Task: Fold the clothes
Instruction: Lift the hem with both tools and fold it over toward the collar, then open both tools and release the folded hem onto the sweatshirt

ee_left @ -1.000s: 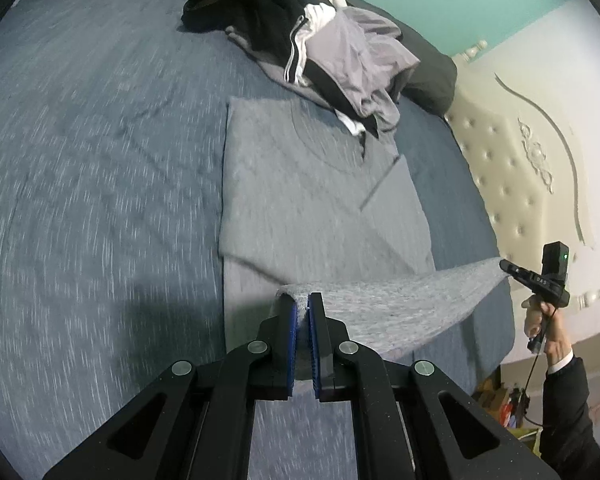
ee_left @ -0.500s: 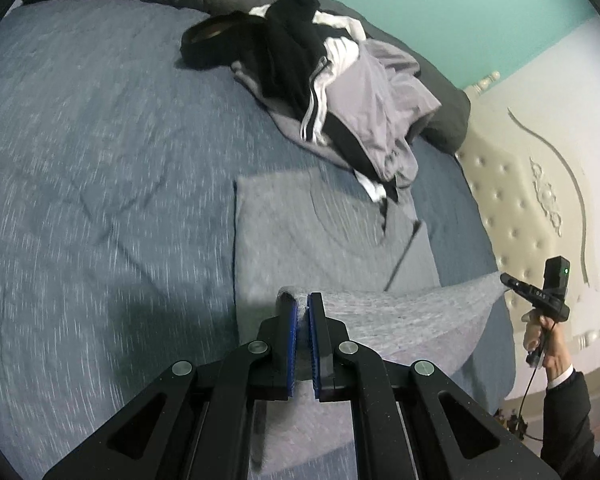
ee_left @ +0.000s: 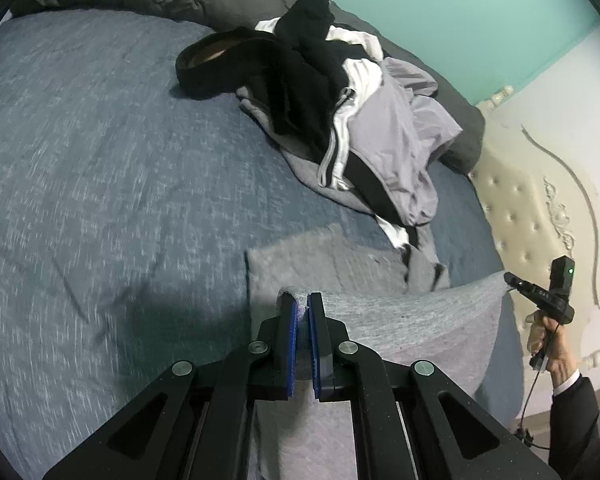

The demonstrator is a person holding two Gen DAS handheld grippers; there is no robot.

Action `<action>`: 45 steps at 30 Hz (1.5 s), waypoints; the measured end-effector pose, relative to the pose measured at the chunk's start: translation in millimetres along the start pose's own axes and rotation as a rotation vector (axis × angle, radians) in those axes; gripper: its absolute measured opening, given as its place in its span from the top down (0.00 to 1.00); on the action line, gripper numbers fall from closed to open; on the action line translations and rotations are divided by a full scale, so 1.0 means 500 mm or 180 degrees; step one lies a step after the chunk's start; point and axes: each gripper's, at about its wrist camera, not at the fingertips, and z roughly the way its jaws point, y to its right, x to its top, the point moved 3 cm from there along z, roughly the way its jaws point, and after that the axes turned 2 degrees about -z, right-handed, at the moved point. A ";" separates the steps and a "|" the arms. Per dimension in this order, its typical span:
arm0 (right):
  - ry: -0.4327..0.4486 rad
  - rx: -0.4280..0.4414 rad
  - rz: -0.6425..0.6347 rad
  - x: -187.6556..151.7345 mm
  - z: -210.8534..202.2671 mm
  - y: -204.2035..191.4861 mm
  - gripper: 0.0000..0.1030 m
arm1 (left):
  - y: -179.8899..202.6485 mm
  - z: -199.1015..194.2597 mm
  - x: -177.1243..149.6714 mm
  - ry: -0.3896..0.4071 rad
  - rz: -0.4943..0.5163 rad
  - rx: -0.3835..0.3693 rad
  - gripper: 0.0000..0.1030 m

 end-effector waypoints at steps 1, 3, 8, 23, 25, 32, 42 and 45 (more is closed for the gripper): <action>-0.0016 -0.0019 -0.0004 0.002 0.014 0.003 0.95 | -0.002 0.008 0.006 0.0005 0.0001 0.0003 0.94; -0.0032 -0.0031 0.0011 0.005 0.043 0.010 0.95 | -0.011 0.032 0.014 -0.0004 -0.0019 0.0016 0.94; -0.0059 -0.0081 0.0056 0.000 0.100 0.030 0.95 | -0.045 0.081 0.026 -0.0026 -0.0101 0.0020 0.94; 0.0068 -0.0022 0.0227 -0.015 0.154 0.063 0.93 | -0.110 0.139 0.009 0.0026 -0.0479 -0.0043 0.93; 0.0129 -0.0099 0.0132 -0.013 0.143 0.055 0.90 | -0.104 0.123 0.015 0.0090 -0.0468 -0.0053 0.93; 0.0365 -0.0172 0.0181 -0.012 0.086 0.065 0.70 | -0.099 0.060 0.025 0.0348 -0.0398 0.0105 0.63; 0.0042 -0.0076 -0.0802 -0.115 0.110 -0.063 0.70 | -0.003 0.083 -0.079 -0.0049 0.0480 0.0370 0.64; -0.0059 -0.0115 -0.0971 -0.138 0.131 -0.084 0.70 | 0.021 0.104 -0.107 -0.0143 0.0689 0.0429 0.64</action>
